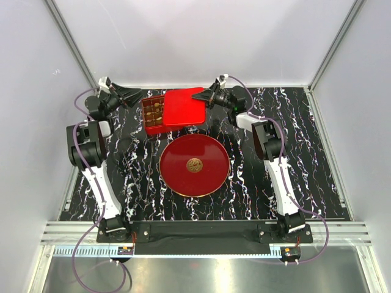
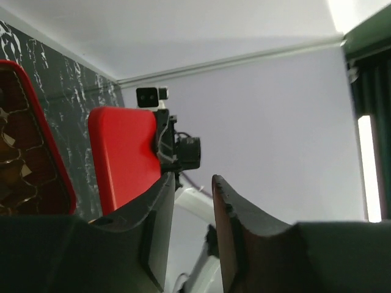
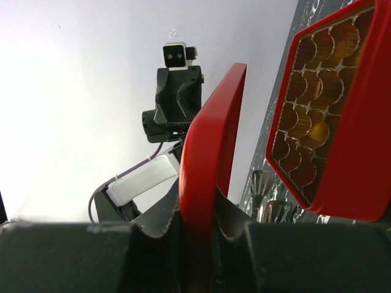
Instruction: Pack the chocolate
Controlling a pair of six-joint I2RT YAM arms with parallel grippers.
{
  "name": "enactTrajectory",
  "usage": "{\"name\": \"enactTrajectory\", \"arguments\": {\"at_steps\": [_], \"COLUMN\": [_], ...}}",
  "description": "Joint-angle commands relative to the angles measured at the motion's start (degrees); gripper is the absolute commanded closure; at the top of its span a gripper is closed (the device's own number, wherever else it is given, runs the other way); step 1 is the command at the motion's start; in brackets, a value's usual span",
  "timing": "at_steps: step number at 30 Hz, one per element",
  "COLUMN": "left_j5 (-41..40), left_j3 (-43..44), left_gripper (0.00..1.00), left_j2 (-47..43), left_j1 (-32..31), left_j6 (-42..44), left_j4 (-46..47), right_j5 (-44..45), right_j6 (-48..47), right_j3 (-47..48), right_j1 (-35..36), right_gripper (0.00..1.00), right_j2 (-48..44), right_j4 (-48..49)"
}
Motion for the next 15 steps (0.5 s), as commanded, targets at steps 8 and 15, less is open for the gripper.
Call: {"name": "enactTrajectory", "arguments": {"at_steps": [8, 15], "left_j5": [1.69, 4.05], "left_j3": [9.61, 12.27], "left_gripper": [0.39, 0.35], "left_j2": [-16.19, -13.29], "left_j1": [-3.95, -6.41], "left_j6": [67.85, 68.41], "left_j4": [-74.64, -78.2], "right_j5": [-0.7, -0.87], "right_j6": [6.41, 7.29], "right_j3": [7.44, 11.83], "right_j1": [0.92, 1.98], "right_gripper": [1.0, 1.0], "right_j2": [-0.04, 1.63], "right_j4": [10.92, 11.37]}}
